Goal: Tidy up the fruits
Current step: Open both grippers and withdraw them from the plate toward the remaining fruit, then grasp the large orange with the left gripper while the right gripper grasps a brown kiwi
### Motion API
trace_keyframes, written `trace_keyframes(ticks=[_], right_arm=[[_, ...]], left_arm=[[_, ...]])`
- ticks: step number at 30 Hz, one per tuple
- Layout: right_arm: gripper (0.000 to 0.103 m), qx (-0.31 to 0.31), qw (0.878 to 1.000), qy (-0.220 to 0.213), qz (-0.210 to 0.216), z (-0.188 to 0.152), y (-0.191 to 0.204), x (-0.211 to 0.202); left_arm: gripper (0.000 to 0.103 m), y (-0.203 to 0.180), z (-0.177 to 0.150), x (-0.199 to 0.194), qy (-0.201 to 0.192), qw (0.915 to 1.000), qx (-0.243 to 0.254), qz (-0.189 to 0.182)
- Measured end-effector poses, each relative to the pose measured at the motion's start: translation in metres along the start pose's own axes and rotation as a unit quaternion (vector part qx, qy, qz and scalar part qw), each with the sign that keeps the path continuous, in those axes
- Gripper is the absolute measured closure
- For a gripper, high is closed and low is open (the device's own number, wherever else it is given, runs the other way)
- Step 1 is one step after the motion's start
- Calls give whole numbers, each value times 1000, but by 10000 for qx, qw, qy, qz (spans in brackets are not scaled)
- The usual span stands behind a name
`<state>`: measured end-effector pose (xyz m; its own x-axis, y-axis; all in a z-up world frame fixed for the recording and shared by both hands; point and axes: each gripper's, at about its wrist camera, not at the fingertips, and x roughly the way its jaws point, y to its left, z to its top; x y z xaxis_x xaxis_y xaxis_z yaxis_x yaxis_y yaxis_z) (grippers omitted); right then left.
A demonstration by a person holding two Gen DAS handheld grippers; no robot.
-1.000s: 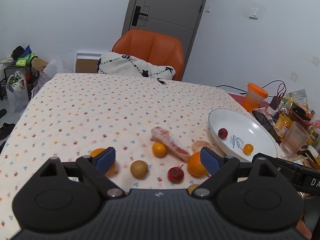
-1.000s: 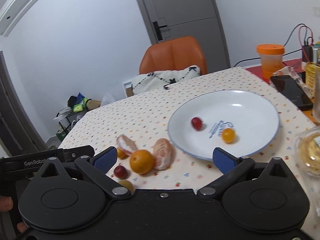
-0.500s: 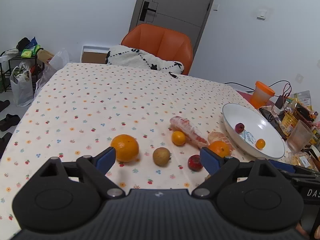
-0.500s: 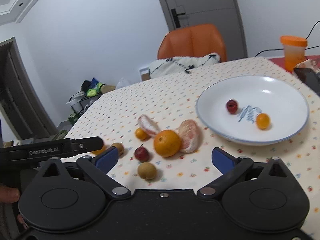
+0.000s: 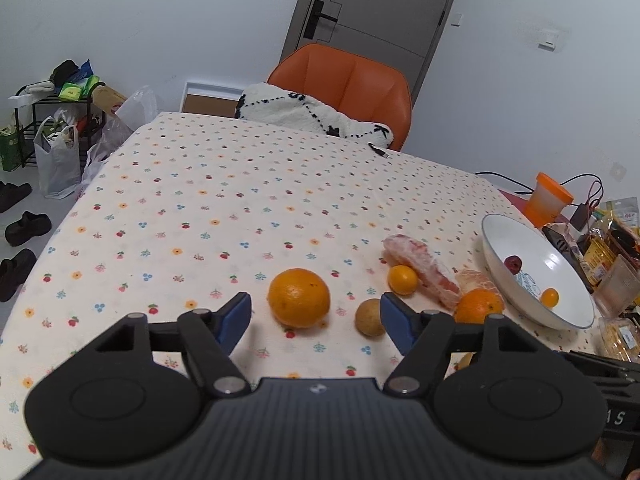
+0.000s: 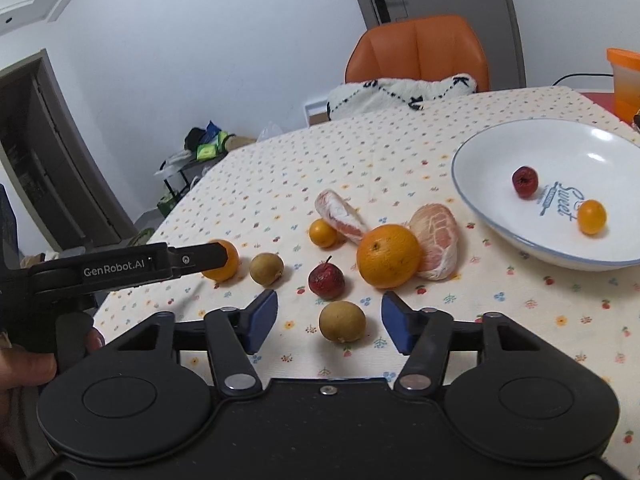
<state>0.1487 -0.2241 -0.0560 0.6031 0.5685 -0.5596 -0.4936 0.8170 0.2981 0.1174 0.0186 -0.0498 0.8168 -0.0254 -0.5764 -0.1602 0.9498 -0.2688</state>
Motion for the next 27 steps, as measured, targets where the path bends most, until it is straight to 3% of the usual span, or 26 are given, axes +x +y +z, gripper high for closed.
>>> trace_keyframes(ticks=[6,7,12,15,27], right_arm=[[69,79,9997,213,-26,-4,-3,9],[76,81,9997,229,-18,-4,-3,9],[78,81,9998,181,60,-1,-5,5],[78,64,9999,106,42,4,-5,2],[78,191,9997,-176,-34,12,-17,-11]], left_arm=[[39,4,1,6,16,10000,-15,-14],[39,4,1,7,8,10000,-8,-23],[47,9,3,18,48,10000,-76,-25],[65,10,2,25,133,9999,-104,-39],[67,-1,5,11,-11,9998,-7,-174]])
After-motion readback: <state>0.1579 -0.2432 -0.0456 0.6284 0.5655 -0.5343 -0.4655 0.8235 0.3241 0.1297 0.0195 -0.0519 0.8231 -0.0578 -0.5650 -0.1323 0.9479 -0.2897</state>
